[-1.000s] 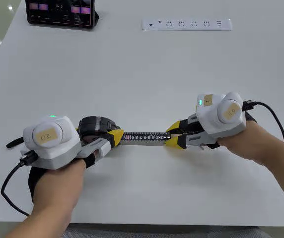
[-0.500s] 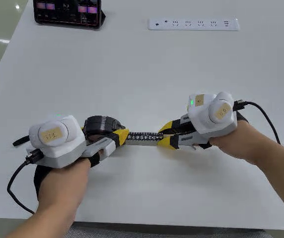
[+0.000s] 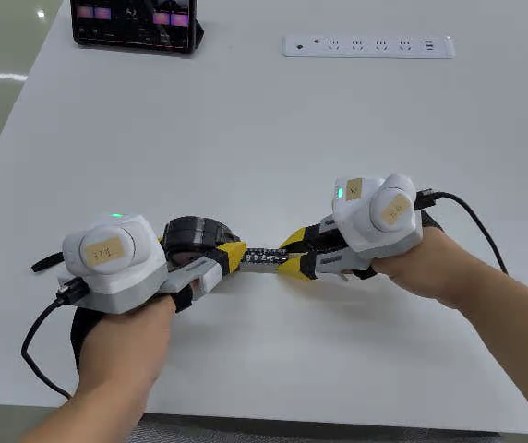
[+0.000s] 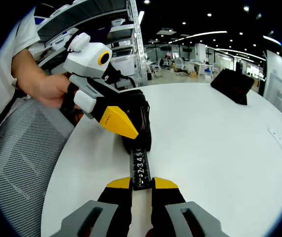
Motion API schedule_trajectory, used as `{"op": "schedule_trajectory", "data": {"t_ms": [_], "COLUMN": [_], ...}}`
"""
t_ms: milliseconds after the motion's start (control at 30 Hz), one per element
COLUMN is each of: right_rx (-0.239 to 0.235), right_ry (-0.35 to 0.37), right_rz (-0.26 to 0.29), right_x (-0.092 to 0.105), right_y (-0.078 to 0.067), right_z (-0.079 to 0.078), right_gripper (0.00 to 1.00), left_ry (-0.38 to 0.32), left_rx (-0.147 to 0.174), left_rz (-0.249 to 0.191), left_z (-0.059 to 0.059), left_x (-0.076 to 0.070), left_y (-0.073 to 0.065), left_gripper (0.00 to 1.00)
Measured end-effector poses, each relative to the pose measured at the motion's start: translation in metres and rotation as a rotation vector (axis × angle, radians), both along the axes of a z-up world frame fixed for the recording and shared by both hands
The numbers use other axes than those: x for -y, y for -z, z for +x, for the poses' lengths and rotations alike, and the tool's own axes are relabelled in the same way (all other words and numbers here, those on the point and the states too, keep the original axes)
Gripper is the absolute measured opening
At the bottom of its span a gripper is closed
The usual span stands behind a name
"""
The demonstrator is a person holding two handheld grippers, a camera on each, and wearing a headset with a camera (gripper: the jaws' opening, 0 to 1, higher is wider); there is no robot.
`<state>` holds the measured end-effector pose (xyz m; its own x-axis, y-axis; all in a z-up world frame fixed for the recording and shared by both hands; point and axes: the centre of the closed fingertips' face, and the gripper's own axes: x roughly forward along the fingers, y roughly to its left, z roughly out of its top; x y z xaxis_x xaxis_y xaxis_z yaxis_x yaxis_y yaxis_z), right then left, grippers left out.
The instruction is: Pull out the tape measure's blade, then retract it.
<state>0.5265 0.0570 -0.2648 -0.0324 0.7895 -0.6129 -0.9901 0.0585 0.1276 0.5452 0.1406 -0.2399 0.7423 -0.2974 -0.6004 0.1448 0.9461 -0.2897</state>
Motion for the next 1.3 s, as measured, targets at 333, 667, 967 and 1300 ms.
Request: {"op": "schedule_trajectory", "data": {"t_ms": [333, 667, 967, 1300], "right_rx": [-0.001, -0.001, -0.008, -0.010], "right_ry": [-0.003, -0.010, -0.009, -0.008], "right_rz": [0.017, 0.029, 0.041, 0.053], "right_x": [-0.016, -0.026, -0.034, -0.039], "right_y": [0.000, -0.002, -0.002, -0.002], "right_z": [0.000, 0.001, 0.001, 0.001], "right_gripper": [0.11, 0.11, 0.11, 0.11], "left_ry": [-0.001, -0.001, -0.003, -0.004], "left_rx": [-0.001, 0.000, 0.002, 0.002], "left_rz": [-0.001, -0.005, -0.008, -0.010], "left_z": [0.001, 0.001, 0.001, 0.001], "left_x": [-0.001, -0.002, -0.002, -0.003], "left_y": [0.001, 0.001, 0.001, 0.001], "left_gripper": [0.59, 0.59, 0.59, 0.60]}}
